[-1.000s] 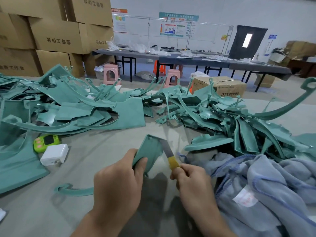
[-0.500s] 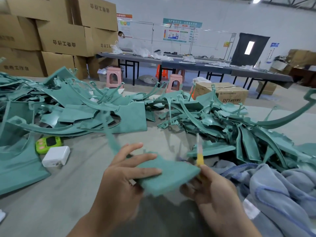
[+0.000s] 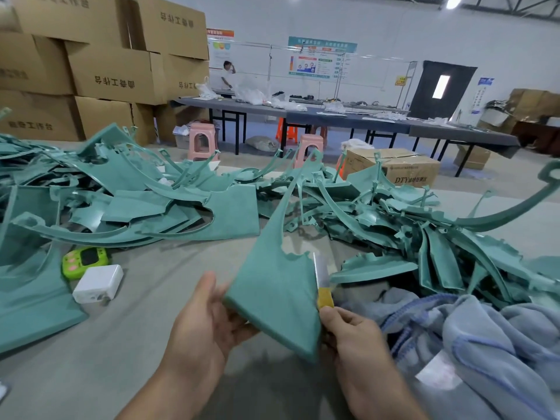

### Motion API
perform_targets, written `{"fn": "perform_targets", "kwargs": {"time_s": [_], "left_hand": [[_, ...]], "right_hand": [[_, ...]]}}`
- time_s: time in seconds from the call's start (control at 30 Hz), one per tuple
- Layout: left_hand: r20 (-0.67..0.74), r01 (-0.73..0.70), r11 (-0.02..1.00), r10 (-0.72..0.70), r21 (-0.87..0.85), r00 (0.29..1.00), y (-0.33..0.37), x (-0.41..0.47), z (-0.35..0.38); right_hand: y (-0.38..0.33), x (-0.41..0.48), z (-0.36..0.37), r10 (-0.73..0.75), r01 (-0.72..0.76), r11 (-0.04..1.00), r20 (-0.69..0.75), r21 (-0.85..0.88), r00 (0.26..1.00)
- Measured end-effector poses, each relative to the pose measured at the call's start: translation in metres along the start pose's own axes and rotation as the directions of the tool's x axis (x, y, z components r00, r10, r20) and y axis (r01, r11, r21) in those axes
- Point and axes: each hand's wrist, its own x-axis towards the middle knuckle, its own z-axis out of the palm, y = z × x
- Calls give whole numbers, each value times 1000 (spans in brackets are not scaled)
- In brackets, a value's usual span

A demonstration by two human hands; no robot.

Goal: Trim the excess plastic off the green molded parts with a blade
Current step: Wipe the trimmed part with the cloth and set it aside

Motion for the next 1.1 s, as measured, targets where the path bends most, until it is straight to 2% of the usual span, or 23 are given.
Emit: {"fn": "perform_targets", "kwargs": {"time_s": [0.07, 0.17, 0.23, 0.27, 0.3, 0.33, 0.37, 0.43, 0.5, 0.57, 0.6, 0.63, 0.7, 0.73, 0.8, 0.87, 0.9, 0.93, 0.97, 1.0, 1.03, 1.1], "left_hand": [[33, 32, 999, -33, 11, 999, -6, -1, 3], [-85, 21, 998, -16, 60, 996, -14, -2, 12], [-194, 33, 998, -24, 45, 981, -16, -1, 11], [-246, 25, 999, -16, 37, 969, -14, 1, 10], [-289, 6, 999, 9, 50, 957, -13, 2, 7], [-323, -12, 997, 37, 80, 946, -11, 4, 3], [-354, -28, 993, 68, 117, 933, -10, 7, -1], [-392, -76, 973, 158, 217, 906, -7, 9, -6], [-377, -152, 908, 308, 390, 874, -4, 7, -9], [-264, -218, 797, 423, 563, 867, -2, 3, -8], [-197, -245, 756, 442, 606, 875, -2, 0, -8], [-134, -274, 716, 457, 642, 879, -2, -3, -8], [-1, -347, 593, 506, 727, 863, -4, -8, -5], [59, -378, 526, 525, 762, 849, -5, -10, -4], [136, -414, 437, 539, 799, 832, -9, -13, 0], [167, -422, 413, 526, 807, 834, -12, -14, 1], [168, -418, 422, 513, 805, 842, -12, -15, 1], [167, -417, 439, 504, 796, 848, -13, -15, 1], [164, -424, 458, 504, 782, 848, -12, -16, 2], [155, -428, 474, 513, 770, 845, -10, -17, 3], [141, -428, 484, 522, 763, 841, -8, -18, 4], [98, -414, 528, 525, 742, 846, -7, -17, 5]], "right_hand": [[3, -1, 5, -18, 19, 998, 10, -62, 1000], [4, -4, 9, -4, 14, 990, 75, -137, 997], [4, -5, 2, -96, 93, 928, 10, -361, 995], [1, -6, -3, -189, 137, 817, -35, -561, 981], [-4, -9, -8, -283, 147, 659, -62, -738, 957], [-9, -14, -10, -337, 121, 506, -67, -854, 939], [-14, -19, -12, -347, 88, 397, -61, -914, 936], [-21, -27, -13, -341, 58, 256, -34, -965, 940], [-29, -31, -14, -441, 81, 139, 11, -987, 897], [-41, -35, -24, -672, 180, 24, 117, -983, 731], [-47, -36, -31, -721, 171, -52, 155, -984, 675], [-52, -37, -38, -685, 116, -119, 166, -986, 710], [-57, -35, -50, -444, 10, -248, 123, -969, 887], [-59, -34, -52, -327, -10, -302, 93, -953, 940], [-64, -33, -50, -180, -11, -386, 64, -922, 982], [-70, -38, -47, -219, 2, -400, 98, -917, 971], [-73, -42, -47, -334, 8, -364, 139, -931, 932], [-74, -46, -48, -506, 22, -293, 174, -956, 845], [-75, -53, -47, -670, 62, -181, 169, -981, 723], [-75, -60, -43, -781, 149, -86, 159, -985, 604], [-73, -66, -34, -833, 254, -22, 158, -967, 529], [-66, -68, -8, -841, 418, 54, 184, -907, 508]]}}
